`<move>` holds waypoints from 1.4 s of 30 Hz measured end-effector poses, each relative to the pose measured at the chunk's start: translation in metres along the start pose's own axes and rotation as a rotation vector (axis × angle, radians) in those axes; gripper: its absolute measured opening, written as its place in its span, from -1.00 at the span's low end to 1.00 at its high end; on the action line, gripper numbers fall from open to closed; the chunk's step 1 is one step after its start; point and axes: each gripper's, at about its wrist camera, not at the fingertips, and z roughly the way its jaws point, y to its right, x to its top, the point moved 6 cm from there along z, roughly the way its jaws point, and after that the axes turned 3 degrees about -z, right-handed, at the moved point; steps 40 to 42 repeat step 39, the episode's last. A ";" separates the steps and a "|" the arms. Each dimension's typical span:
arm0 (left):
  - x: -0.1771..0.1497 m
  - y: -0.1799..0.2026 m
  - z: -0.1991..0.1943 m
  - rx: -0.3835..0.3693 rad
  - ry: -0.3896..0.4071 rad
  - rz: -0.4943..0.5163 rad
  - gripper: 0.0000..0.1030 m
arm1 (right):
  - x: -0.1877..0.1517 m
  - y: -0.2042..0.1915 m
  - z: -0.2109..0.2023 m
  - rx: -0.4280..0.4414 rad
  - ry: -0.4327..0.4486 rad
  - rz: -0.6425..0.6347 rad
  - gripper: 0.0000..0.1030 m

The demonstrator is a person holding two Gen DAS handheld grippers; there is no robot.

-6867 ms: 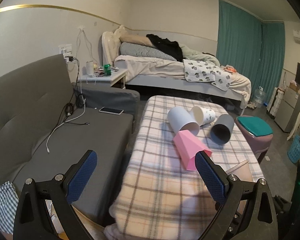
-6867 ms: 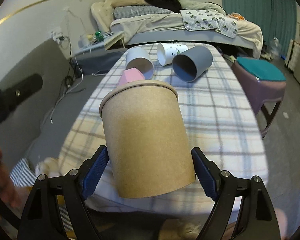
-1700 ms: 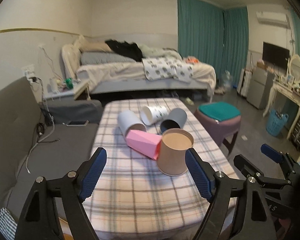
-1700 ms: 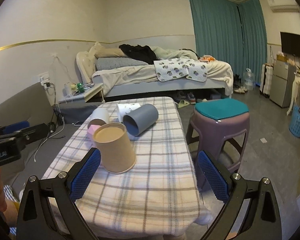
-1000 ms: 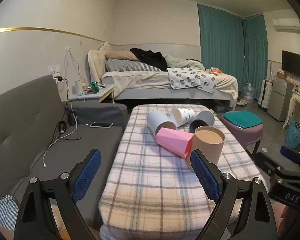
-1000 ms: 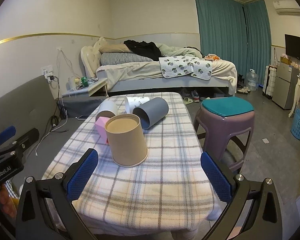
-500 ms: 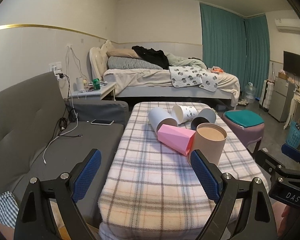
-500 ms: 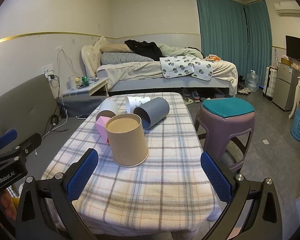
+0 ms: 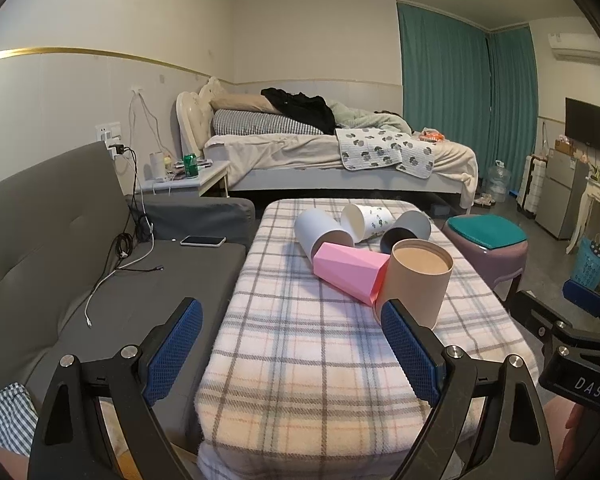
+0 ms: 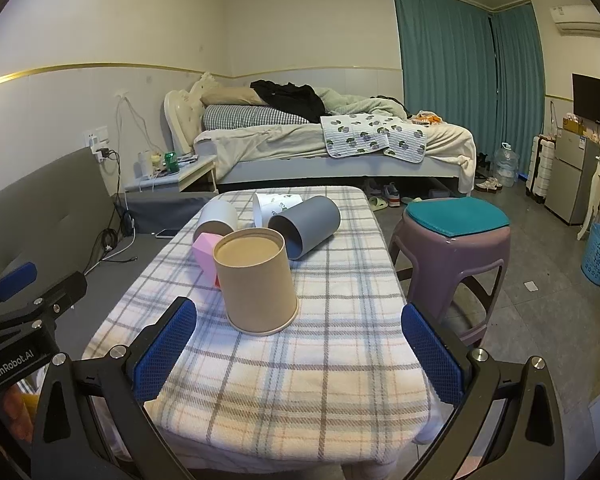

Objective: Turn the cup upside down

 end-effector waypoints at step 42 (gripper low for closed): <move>-0.005 0.003 0.006 0.002 -0.004 0.012 0.82 | -0.002 0.002 0.000 -0.010 -0.003 -0.001 1.00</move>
